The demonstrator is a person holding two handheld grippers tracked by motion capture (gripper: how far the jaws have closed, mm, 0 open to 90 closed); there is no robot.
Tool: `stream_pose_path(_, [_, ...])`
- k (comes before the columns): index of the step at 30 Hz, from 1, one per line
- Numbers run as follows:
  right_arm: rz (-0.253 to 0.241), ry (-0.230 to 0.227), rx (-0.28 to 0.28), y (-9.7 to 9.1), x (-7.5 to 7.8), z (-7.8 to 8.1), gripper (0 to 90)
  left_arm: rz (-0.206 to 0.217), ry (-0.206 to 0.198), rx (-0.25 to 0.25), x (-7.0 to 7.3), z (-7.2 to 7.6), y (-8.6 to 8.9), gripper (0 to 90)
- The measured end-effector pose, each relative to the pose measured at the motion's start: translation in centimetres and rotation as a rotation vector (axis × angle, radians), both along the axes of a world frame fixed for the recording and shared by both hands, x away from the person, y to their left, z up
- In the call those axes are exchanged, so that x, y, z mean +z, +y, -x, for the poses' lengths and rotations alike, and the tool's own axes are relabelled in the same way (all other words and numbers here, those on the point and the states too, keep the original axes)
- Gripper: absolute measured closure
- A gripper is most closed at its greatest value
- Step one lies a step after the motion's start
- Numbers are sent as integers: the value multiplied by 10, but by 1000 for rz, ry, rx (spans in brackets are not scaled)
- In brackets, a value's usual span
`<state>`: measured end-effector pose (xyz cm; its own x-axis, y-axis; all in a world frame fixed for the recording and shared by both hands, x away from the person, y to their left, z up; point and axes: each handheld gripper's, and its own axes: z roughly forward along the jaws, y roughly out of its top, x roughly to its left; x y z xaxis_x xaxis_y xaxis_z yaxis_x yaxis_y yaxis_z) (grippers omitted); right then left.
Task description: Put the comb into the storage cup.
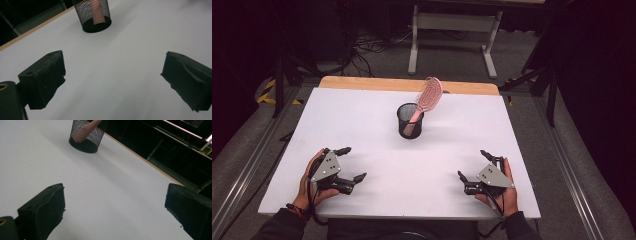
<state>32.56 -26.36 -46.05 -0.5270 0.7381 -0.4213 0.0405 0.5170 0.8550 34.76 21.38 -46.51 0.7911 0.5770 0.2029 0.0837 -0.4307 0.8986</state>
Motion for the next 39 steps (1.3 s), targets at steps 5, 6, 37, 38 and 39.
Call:
stream_pose_path(5, [-9, 7, 1, -1, 0, 0, 34, -4, 1, 2, 0, 0, 1, 53])
stream_pose_path(6, [-11, 8, 2, -1, -1, -1, 34, -3, 0, 3, 0, 0, 1, 53])
stream_pose_path(37, [-34, -31, -30, -1, 7, 1, 38, 11, 15, -6, 0, 0, 2, 49])
stream_pose_path(38, [-41, -29, -31, -2, 7, 0, 38, 8, 15, -6, 0, -1, 2, 49])
stream_pose_path(39, [-46, -26, -34, -2, 7, 0, 38, 8, 17, -6, 0, -1, 2, 49])
